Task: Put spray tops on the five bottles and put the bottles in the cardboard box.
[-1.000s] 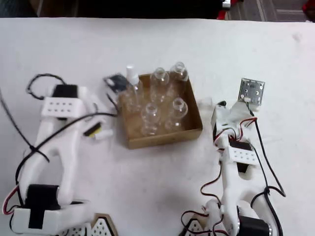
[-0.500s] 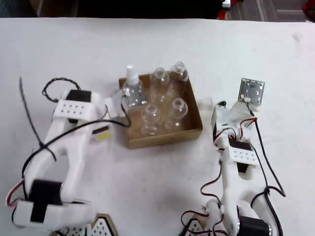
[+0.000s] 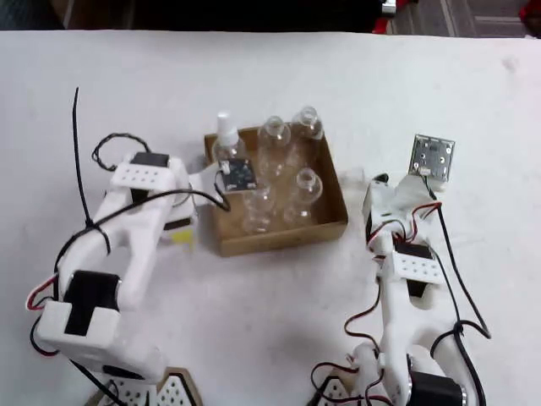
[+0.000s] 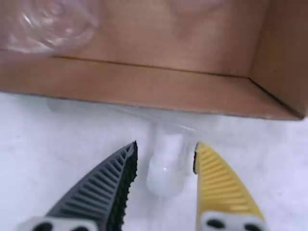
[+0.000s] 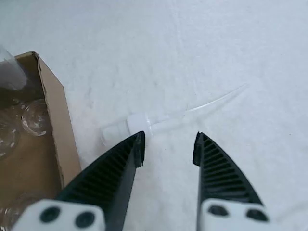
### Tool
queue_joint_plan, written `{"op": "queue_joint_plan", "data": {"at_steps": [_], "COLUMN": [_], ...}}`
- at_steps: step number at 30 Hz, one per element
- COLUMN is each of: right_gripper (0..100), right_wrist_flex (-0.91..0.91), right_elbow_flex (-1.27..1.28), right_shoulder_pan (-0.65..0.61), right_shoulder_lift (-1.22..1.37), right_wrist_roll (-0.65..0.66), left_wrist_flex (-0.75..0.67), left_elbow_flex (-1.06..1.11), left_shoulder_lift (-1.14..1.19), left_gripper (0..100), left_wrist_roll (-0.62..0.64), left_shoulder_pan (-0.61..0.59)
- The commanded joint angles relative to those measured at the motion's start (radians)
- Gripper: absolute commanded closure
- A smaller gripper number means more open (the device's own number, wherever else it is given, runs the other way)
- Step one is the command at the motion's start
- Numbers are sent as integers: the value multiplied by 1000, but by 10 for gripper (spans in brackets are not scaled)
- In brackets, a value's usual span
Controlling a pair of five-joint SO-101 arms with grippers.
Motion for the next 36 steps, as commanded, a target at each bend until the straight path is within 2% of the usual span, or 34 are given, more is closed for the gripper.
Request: {"op": "queue_joint_plan", "data": {"at_steps": [1, 20, 28, 32, 36], "right_gripper": [854, 854, 854, 854, 854], "right_wrist_flex": [-18, -15, -15, -15, -15], "right_elbow_flex": [-14, -14, -14, -14, -14], "right_shoulder_pan": [5, 5, 5, 5, 5], "right_shoulder_lift": [-1, -1, -1, -1, -1], "right_wrist_roll": [12, 12, 12, 12, 12], "left_wrist_flex": [-29, -37, 6, 11, 115], "left_elbow_flex": [-37, 8, -40, -40, -84], "left_shoulder_lift": [-4, 48, 87, 84, 82], "left_gripper": [812, 817, 968, 979, 979], "left_wrist_roll": [-14, -66, -64, -63, -63], "left_shoulder_pan": [2, -7, 2, 2, 4]}}
